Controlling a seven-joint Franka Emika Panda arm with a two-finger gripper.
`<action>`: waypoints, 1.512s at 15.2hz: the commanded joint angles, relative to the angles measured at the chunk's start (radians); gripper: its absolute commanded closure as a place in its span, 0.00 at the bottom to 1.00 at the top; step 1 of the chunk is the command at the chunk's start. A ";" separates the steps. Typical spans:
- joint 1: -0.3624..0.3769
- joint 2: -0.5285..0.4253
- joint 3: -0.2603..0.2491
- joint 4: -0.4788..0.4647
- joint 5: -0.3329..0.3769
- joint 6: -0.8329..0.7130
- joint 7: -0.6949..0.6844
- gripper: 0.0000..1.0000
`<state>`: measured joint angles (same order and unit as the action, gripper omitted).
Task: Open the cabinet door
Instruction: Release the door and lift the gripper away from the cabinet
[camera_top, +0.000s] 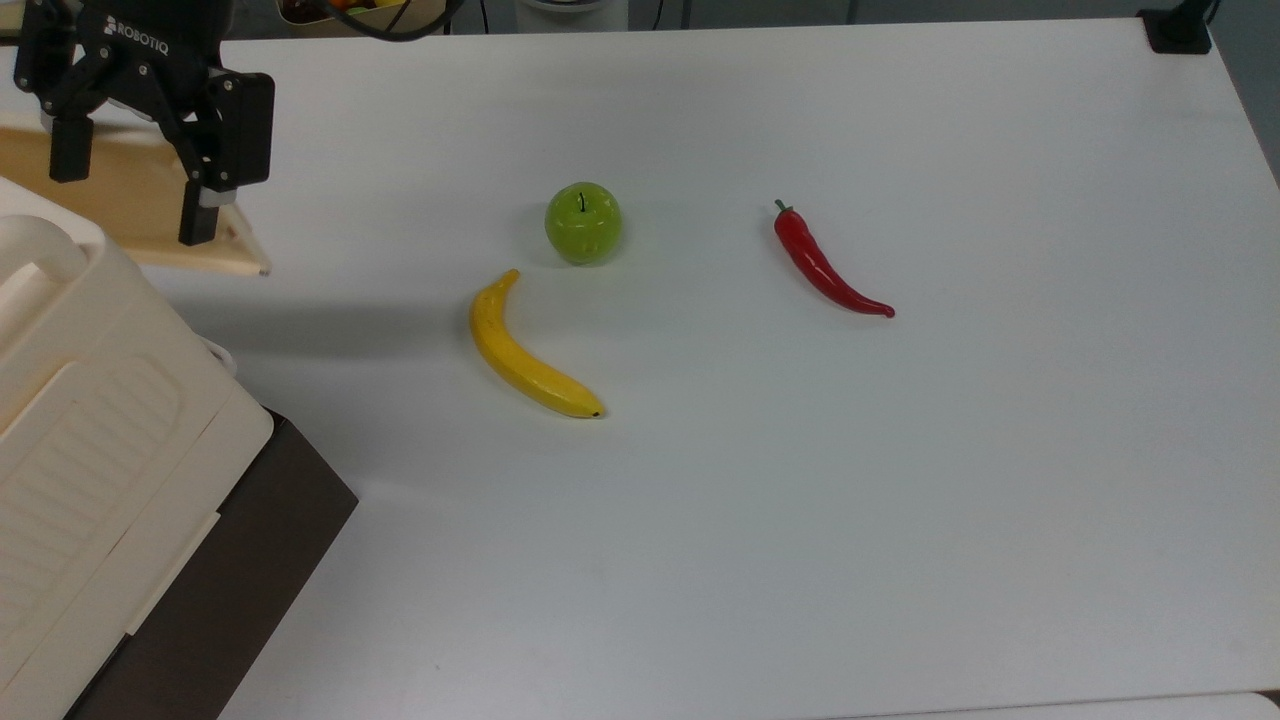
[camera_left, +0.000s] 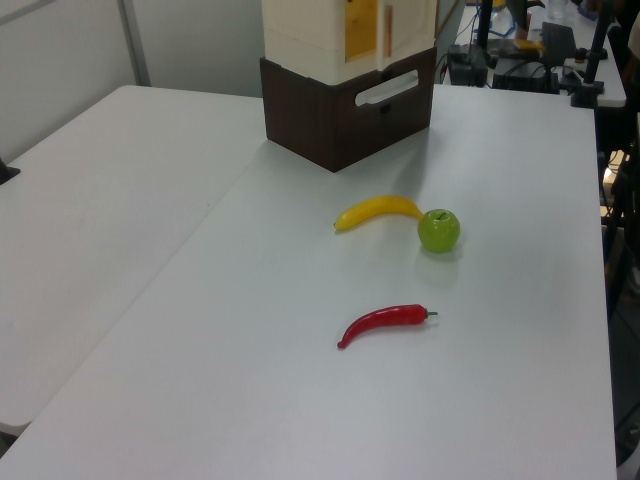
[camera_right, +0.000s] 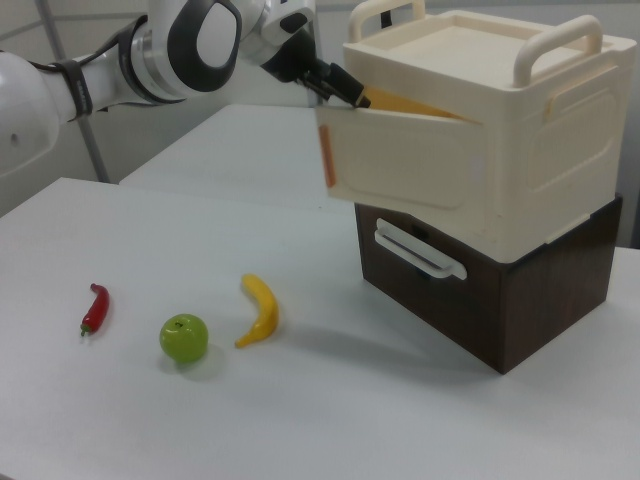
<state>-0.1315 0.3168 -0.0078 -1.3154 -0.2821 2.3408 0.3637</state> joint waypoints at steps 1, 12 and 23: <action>0.000 -0.067 -0.004 -0.038 0.006 -0.156 -0.124 0.00; 0.024 -0.117 0.017 -0.093 0.129 -0.549 -0.362 0.00; 0.171 -0.212 0.052 -0.264 0.221 -0.623 -0.233 0.00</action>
<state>-0.0008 0.1946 0.0587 -1.4733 -0.0792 1.7465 0.0900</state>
